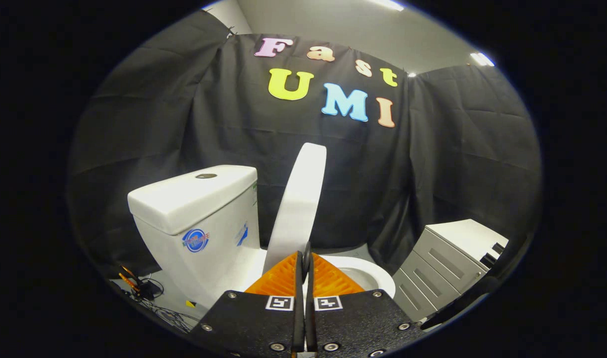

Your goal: Open the toilet lid.

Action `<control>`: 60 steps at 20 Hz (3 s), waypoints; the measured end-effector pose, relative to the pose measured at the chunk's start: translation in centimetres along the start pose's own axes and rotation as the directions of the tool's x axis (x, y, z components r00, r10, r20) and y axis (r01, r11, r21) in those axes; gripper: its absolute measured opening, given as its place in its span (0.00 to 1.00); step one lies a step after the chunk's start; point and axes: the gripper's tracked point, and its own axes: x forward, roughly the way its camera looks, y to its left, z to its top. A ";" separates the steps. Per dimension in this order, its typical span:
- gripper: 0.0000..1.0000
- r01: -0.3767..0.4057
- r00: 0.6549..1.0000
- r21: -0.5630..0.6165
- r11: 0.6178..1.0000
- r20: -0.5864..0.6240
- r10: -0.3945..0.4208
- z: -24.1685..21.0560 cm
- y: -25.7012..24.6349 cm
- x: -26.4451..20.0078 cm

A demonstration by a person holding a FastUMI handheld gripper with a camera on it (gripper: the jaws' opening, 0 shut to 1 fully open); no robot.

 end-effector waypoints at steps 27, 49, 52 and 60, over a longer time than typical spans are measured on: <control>0.01 -0.062 0.998 -0.132 0.989 0.013 0.064 1.3 8.4 -0.1; 0.95 -0.181 0.934 -0.052 0.982 0.304 0.188 13.7 -3.8 -8.1; 0.95 -0.202 0.895 0.022 0.979 0.411 0.176 17.3 -9.4 -9.2; 0.94 -0.171 0.874 0.249 0.953 0.486 0.030 18.9 -22.9 -11.4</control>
